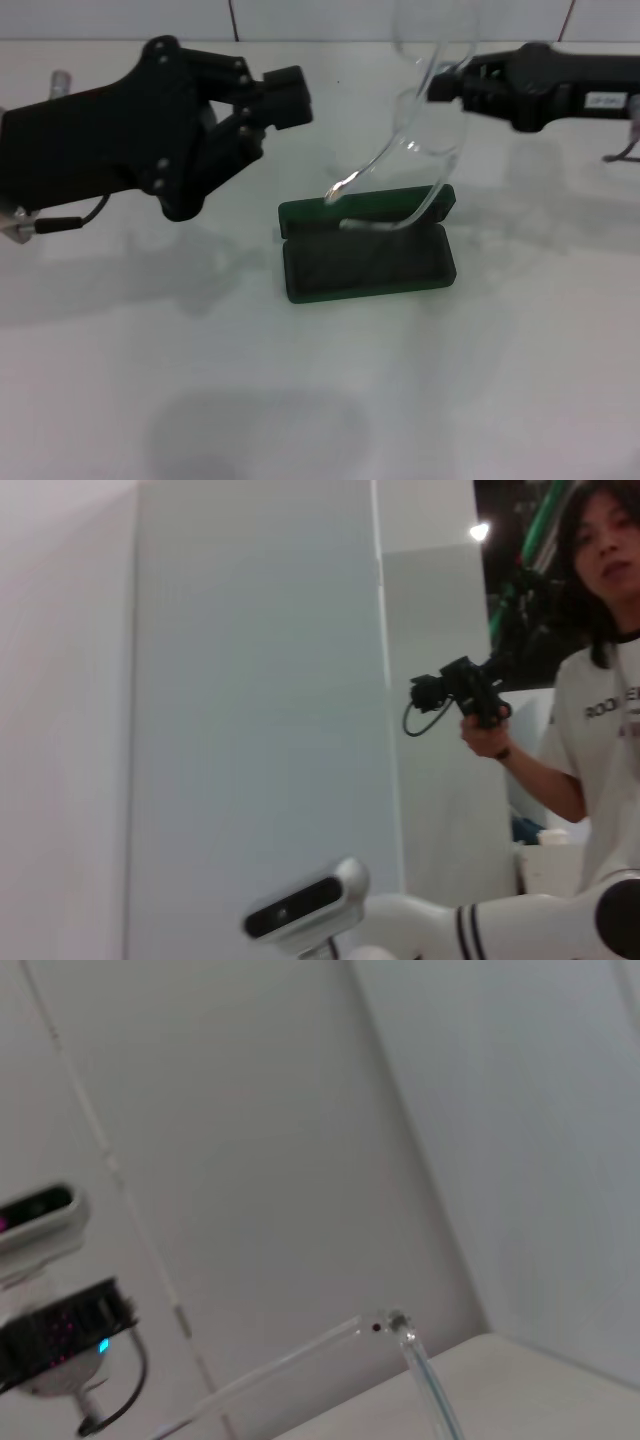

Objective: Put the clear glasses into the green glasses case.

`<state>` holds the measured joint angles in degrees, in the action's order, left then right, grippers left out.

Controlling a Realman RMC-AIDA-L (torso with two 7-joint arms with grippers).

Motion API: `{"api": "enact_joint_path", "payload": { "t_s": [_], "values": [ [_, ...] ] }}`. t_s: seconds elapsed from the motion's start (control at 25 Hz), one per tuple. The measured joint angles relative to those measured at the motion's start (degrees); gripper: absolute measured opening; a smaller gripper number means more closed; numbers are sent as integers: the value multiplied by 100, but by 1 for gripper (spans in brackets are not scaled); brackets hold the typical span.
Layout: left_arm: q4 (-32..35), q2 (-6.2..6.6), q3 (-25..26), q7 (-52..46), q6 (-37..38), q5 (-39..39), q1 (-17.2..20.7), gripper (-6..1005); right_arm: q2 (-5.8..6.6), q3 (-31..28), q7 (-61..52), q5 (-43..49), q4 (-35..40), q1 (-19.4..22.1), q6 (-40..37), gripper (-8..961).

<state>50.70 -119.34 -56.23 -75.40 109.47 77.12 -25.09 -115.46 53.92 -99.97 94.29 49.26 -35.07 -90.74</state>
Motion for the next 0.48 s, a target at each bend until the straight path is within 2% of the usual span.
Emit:
{"api": "enact_joint_path", "payload": {
  "t_s": [0.28, 0.48],
  "values": [
    [-36, -9, -12, -114, -55, 325, -392, 54, -39, 285, 386, -291, -626, -263, 56, 107],
    [-114, -23, -55, -101, -138, 532, -591, 54, -40, 326, 472, -385, -743, -319, 118, 107]
  ]
}}
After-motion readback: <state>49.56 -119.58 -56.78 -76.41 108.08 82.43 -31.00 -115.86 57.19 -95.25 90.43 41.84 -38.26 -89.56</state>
